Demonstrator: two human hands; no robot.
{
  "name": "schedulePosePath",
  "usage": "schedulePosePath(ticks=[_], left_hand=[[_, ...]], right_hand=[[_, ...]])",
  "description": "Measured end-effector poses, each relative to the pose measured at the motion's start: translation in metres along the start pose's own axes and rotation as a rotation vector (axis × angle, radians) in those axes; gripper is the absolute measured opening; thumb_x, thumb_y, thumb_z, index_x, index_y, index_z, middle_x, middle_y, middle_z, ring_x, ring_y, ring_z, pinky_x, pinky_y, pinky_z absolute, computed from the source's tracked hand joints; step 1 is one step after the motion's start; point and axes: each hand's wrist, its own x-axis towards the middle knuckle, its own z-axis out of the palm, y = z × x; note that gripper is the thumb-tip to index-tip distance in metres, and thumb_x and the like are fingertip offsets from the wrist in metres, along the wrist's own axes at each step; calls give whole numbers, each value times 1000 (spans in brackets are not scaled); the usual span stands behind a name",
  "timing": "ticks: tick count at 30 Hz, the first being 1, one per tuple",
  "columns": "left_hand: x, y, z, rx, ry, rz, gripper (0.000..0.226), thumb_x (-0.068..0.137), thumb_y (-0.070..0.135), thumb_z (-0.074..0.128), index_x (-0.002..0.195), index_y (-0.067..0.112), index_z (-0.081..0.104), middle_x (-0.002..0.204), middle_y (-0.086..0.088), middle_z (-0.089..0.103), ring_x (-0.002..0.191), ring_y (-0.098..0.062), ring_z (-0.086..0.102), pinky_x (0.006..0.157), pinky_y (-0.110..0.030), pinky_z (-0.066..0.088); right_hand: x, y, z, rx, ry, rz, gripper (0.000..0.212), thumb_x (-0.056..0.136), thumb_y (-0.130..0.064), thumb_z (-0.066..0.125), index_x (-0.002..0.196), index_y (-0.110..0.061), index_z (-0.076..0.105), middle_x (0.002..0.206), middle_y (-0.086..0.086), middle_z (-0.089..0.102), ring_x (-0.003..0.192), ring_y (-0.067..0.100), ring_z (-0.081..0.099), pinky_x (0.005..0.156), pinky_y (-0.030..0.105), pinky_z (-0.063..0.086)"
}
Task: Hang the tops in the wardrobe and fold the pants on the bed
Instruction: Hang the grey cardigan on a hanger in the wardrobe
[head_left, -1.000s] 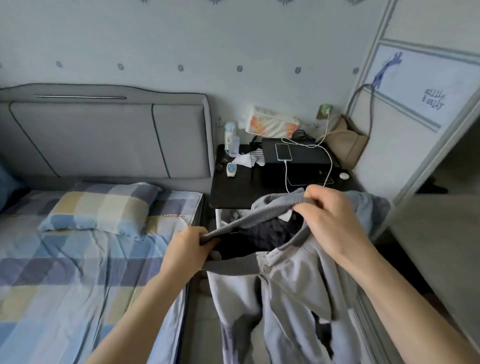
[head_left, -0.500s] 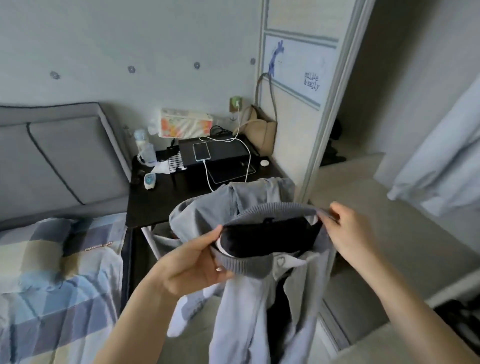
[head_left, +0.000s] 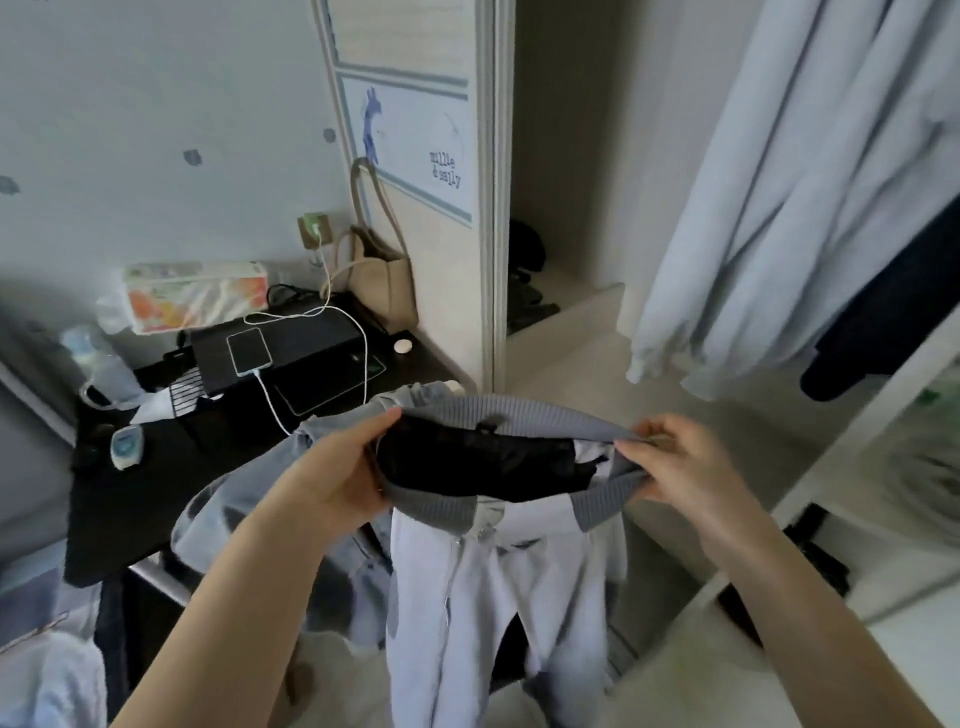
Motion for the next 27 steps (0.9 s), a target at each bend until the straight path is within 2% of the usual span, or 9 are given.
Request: schedulePosePath(ticks=[5,8,10,12,14,16,19,24,27], left_hand=[[54,40,43,111,15,135,27,93,22,61,109,2,70,103,-14,73,87,-24,72,73,-35,56],[87,66,66,252,7,285,24,92,19,64,106,1,72,104,-17,73,102,-32,69,91,-42,54],[110,88,82,306,-45,334,22,93,21,63,104,5,74,99,-14,75,100,-32,69,92,-46,54],[135,113,99,327,-88,401,20,94,23,62,104,10,73,95,-9,76,94,-25,71,83,-39,58],[158,139,118,322,-105,499,18,94,24,62,101,12,74,88,-6,77,81,-16,73,67,-29,59],[179,163,136,367,-85,628,22,94,25,62,89,7,74,83,-12,75,77,-17,72,68,-31,57],[202,195,164,453,-116,842,40,94,31,61,83,-8,62,70,-20,62,68,-19,57,63,-34,45],[240,240,207,518,-188,993,42,95,29,60,81,-11,56,64,-8,46,62,-12,45,56,-26,36],[260,259,228,461,-242,996,38,95,28,60,76,-5,57,60,1,48,58,-9,45,53,-19,37]], right_hand=[[33,-25,-15,-88,99,-177,18,86,0,65,77,-16,61,62,-7,70,62,8,67,66,36,56],[61,-48,-19,-21,182,-234,22,86,4,60,77,-15,58,58,-7,68,54,3,65,57,25,55],[83,-64,-20,-23,227,-275,24,85,7,58,75,-15,59,54,-8,65,50,1,62,49,16,49],[106,-80,-17,-91,270,-318,27,84,8,59,73,-17,60,55,-8,64,53,2,62,47,14,45],[129,-96,-12,-197,304,-343,28,82,6,62,73,-20,62,65,1,67,67,17,66,54,22,48],[152,-113,-9,-285,345,-360,26,80,2,67,72,-22,63,72,8,68,73,26,66,60,30,51],[179,-135,-9,-394,456,-401,23,78,-3,71,71,-24,65,70,0,67,71,17,65,64,32,53],[212,-165,-7,-583,579,-432,19,76,-7,70,69,-23,63,59,-13,60,61,0,56,52,11,38],[229,-180,-5,-681,586,-432,18,76,-12,67,68,-24,57,53,-11,56,57,2,54,53,19,41]])
